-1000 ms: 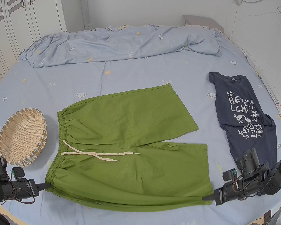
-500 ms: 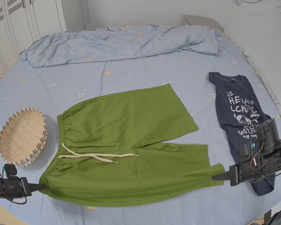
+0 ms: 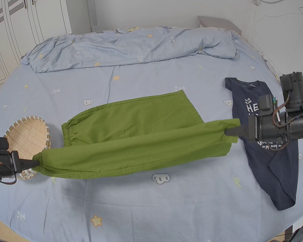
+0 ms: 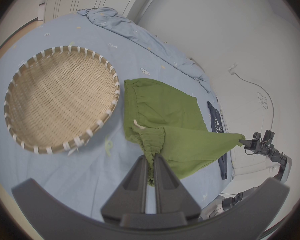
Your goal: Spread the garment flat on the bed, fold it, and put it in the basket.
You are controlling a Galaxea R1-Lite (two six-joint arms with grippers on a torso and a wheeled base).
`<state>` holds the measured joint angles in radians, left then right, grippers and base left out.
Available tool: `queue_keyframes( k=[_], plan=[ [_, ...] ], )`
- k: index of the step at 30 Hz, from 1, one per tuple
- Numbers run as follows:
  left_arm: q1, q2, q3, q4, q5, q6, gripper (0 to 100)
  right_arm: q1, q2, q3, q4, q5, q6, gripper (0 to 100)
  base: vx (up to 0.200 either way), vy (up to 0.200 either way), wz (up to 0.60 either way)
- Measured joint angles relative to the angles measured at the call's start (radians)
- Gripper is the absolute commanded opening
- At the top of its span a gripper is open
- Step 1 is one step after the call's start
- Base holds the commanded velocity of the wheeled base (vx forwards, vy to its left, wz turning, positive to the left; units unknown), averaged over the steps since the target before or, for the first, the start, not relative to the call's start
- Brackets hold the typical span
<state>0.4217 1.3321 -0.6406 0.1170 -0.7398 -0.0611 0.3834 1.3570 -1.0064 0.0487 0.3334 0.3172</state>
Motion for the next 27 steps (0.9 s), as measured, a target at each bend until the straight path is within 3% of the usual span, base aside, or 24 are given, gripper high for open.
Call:
queue_keyframes(
  k=[8, 16, 21, 27],
  plan=[
    [-0.017, 0.129, -0.152, 0.004, -0.001, -0.017, 0, -0.019, 0.178, -0.204, -0.064, -0.002, -0.003, 0, 0.000, 0.000, 0.00],
    [-0.097, 0.243, -0.325, 0.004, 0.039, -0.188, 0, -0.064, 0.344, -0.397, -0.153, -0.008, -0.004, 0, 0.000, 0.000, 0.00],
    [-0.157, 0.308, -0.410, 0.003, 0.096, -0.209, 0, -0.089, 0.420, -0.500, -0.174, -0.011, -0.008, 0, 0.000, 0.000, 0.00],
    [-0.182, 0.364, -0.482, 0.003, 0.106, -0.214, 0, -0.105, 0.490, -0.595, -0.174, -0.011, -0.014, 0, 0.000, 0.000, 0.00]
  ],
)
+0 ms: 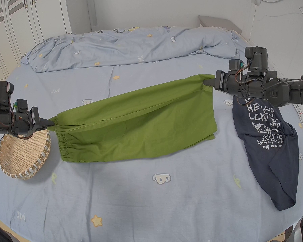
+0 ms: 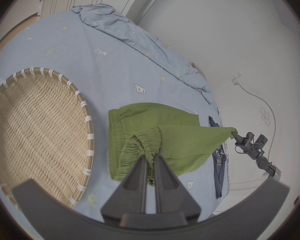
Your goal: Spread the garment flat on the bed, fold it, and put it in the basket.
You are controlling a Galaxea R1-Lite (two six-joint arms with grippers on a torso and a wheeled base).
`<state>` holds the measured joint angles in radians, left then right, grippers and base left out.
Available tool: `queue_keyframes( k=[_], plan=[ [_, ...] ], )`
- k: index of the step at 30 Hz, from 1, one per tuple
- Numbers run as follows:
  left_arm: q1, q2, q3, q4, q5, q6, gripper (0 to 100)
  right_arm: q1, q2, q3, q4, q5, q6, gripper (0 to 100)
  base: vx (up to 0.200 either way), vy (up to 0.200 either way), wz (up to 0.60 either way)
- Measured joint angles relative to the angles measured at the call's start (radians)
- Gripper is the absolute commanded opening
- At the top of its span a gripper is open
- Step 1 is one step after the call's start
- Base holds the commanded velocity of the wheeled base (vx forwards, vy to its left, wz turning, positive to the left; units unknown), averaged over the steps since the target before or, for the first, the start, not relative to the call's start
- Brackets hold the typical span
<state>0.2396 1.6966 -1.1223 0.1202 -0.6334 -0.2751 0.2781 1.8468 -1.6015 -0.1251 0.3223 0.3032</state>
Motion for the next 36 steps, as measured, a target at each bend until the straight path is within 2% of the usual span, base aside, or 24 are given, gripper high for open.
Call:
queue_keyframes(
  k=[36],
  plan=[
    [-0.013, 0.175, -0.147, 0.001, 0.003, 0.000, 0, 0.005, 0.158, -0.051, -0.037, -0.004, 0.000, 0, 0.000, 0.000, 0.00]
  ],
)
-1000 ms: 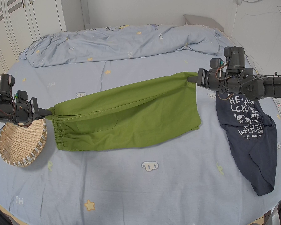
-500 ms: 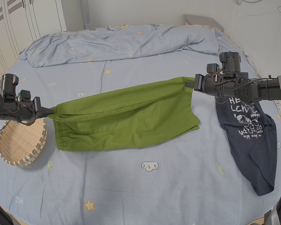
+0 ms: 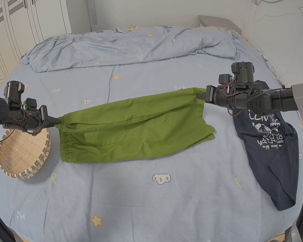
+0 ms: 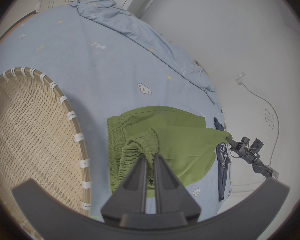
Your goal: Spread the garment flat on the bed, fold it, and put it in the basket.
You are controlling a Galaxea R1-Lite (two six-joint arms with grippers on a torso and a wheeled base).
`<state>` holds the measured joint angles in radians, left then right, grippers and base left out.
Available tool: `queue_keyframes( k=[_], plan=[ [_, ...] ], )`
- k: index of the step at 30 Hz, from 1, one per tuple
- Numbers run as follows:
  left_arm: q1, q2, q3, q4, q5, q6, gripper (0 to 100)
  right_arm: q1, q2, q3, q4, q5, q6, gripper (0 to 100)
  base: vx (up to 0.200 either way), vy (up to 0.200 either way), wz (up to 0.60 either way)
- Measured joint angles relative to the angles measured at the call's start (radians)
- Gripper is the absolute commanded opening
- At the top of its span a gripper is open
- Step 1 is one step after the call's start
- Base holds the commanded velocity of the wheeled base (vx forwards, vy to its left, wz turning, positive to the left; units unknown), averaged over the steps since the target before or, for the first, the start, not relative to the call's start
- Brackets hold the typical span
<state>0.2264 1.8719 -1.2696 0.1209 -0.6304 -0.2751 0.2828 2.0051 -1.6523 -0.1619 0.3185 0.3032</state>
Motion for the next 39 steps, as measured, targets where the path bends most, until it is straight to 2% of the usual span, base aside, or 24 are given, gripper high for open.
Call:
queue_keyframes(
  k=[10, 11, 13, 14, 20, 29, 33, 35, 39],
  plan=[
    [0.006, 0.019, -0.001, 0.000, 0.000, 0.001, 0, 0.010, 0.023, -0.002, -0.004, 0.000, 0.001, 0, 0.000, 0.000, 0.00],
    [0.002, 0.024, -0.003, -0.001, 0.000, 0.001, 100, 0.011, 0.027, -0.002, -0.004, 0.000, 0.001, 0, 0.000, 0.000, 0.00],
    [-0.004, 0.030, -0.007, -0.001, 0.002, 0.002, 100, 0.012, 0.032, -0.002, -0.004, 0.000, 0.001, 0, 0.000, 0.000, 0.00],
    [-0.009, 0.033, -0.009, -0.001, 0.004, 0.001, 100, 0.012, 0.036, -0.002, -0.004, 0.001, 0.001, 100, 0.000, 0.000, 0.00],
    [-0.039, 0.047, -0.026, -0.001, 0.007, -0.003, 100, 0.025, 0.050, -0.002, -0.003, 0.001, 0.001, 100, 0.000, 0.000, 0.00],
    [-0.166, 0.048, -0.021, -0.003, 0.008, -0.065, 100, 0.026, 0.055, 0.004, -0.003, 0.001, 0.006, 100, 0.000, 0.000, 0.00],
    [-0.193, 0.074, -0.042, -0.029, 0.013, -0.087, 100, 0.024, 0.054, 0.008, -0.003, 0.001, 0.010, 100, 0.000, 0.000, 0.00],
    [-0.197, 0.098, -0.072, -0.058, 0.020, -0.114, 100, 0.022, 0.053, 0.010, -0.002, 0.001, 0.011, 100, 0.000, 0.000, 0.00],
    [-0.199, 0.165, -0.182, -0.129, 0.058, -0.233, 100, 0.022, 0.045, 0.018, -0.001, 0.001, 0.011, 100, 0.000, 0.000, 0.00]
  ],
)
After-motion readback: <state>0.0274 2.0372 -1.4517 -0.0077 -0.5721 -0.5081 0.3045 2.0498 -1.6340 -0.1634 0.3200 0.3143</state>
